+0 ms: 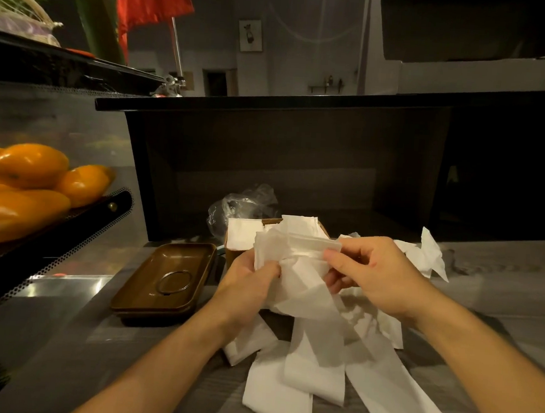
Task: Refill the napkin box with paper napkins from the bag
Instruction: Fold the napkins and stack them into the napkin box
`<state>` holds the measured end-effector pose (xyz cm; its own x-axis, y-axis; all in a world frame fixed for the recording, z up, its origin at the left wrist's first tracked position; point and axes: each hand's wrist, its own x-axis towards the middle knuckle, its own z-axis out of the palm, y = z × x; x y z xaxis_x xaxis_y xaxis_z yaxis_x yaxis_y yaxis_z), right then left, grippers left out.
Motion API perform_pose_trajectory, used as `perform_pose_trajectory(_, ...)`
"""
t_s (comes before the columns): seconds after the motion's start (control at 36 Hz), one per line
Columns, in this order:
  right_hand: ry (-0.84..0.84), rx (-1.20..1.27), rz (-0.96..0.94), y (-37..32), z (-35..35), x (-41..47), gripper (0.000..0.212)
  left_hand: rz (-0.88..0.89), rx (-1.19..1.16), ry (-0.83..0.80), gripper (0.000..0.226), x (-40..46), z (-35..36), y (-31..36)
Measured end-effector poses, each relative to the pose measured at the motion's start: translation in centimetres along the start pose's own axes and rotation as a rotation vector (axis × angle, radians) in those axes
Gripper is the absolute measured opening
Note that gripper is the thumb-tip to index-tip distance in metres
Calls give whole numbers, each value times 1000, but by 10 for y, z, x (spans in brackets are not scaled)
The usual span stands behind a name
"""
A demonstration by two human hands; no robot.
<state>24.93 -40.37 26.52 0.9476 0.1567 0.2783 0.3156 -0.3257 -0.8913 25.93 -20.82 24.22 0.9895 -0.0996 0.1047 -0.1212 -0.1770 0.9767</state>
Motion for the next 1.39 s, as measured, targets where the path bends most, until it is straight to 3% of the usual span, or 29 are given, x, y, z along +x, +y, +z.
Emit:
perform_pose_trajectory(0.22, -55, 35, 65, -3, -2, -3, 18, -3, -60, 1, 22, -1, -1, 2)
perform_pose_trajectory(0.33, 120, -82, -21, -1, -4, 0, 27, -4, -84, 14, 12, -2, 0, 3)
perform_pose_trajectory(0.44, 357, 160, -60, -2, -12, 4, 24, -1, -94, 33, 11, 1, 0, 4)
perform_pose_trajectory(0.56, 225, 360, 33, -8, -11, 1, 22, 20, -180, 39, 7, 1, 2, 8)
perform_pose_trajectory(0.64, 107, 360, 88, -10, -5, -2, 22, 7, -294, 55, 6, -2, 1, 13)
perform_pose_trajectory(0.75, 58, 370, 128, -12, -2, -1, 25, 20, -345, -2, 29, -4, 1, 18)
perform_pose_trajectory(0.86, -56, 423, 172, -13, -4, -4, 27, -70, -383, -201, 54, -4, 3, 14)
perform_pose_trajectory(0.97, 20, 196, 137, -11, 8, -3, 16, -160, -479, -399, 59, -9, 8, 12)
perform_pose_trajectory(1.11, 107, 117, 97, -6, 13, 1, 11, -180, -555, -421, 63, -11, 9, 16)
perform_pose_trajectory(1.19, 112, 117, 89, -7, 13, 1, 14, -190, -494, -453, 49, -12, 6, 15)
perform_pose_trajectory(1.25, 104, 85, 94, -6, 13, 2, 19, -183, -372, -431, 40, -11, 7, 10)
perform_pose_trajectory(1.33, 85, 62, 91, -4, 13, 2, 16, -192, -251, -333, 57, -8, 9, 5)
perform_pose_trajectory(1.39, 56, 73, 96, -2, 12, 1, 12, -228, -247, -290, 54, -6, 11, 2)
